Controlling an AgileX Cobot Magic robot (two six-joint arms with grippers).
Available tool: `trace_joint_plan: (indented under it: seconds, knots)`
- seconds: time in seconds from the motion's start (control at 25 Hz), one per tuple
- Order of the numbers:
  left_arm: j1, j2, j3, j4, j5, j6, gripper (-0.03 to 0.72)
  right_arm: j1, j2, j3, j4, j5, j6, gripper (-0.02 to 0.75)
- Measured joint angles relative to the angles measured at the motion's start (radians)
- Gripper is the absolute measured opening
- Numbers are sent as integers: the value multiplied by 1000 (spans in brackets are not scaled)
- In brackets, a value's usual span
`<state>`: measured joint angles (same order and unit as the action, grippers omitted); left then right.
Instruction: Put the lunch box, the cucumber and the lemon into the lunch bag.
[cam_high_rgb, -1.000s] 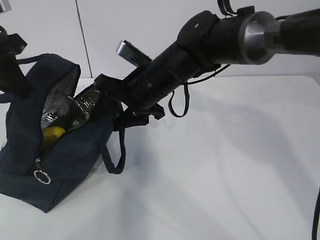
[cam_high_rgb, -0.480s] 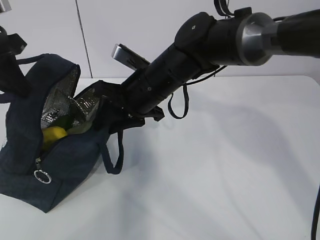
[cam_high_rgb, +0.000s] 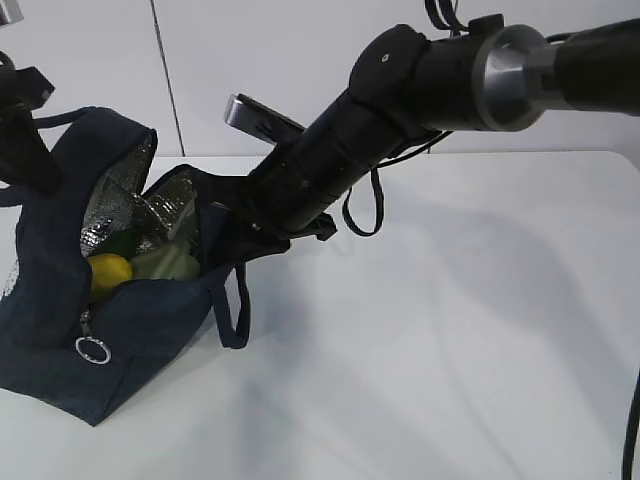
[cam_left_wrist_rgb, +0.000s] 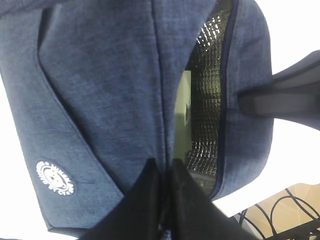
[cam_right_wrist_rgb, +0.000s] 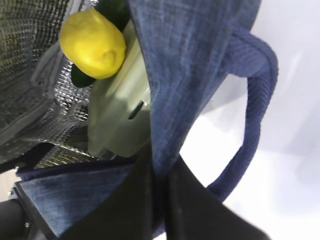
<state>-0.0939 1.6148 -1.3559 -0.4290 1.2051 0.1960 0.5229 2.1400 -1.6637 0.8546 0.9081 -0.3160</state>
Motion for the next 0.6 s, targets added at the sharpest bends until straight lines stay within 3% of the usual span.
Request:
trace_joint_plan:
  seconds: [0.2, 0.6]
  knots:
    - [0, 0, 0, -2, 0, 0, 1, 0, -2, 0, -42, 0, 2, 0]
    - [-20, 0, 0, -65, -12, 3, 1, 0, -131, 0, -233, 2, 65, 0]
